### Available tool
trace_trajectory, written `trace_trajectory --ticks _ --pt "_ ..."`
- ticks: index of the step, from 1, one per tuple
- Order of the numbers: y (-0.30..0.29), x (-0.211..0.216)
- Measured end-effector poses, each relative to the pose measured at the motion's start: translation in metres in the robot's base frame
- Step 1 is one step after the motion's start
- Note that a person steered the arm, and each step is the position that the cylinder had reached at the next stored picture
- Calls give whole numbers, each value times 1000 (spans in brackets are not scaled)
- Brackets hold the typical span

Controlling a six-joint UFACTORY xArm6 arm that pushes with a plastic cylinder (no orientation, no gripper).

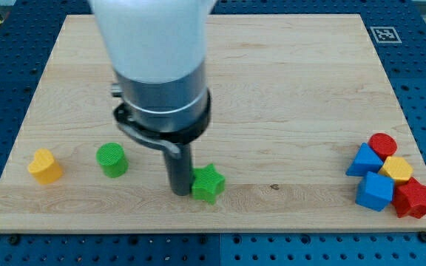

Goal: Slide the green star closer to the blue cube

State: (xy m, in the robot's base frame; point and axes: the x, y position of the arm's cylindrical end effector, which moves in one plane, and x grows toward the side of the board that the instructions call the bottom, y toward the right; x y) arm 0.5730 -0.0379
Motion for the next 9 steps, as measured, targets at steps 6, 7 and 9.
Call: trace_trajectory --ticks 6,7,9 --pt "169 1" --pt "173 1" --pt "131 -19"
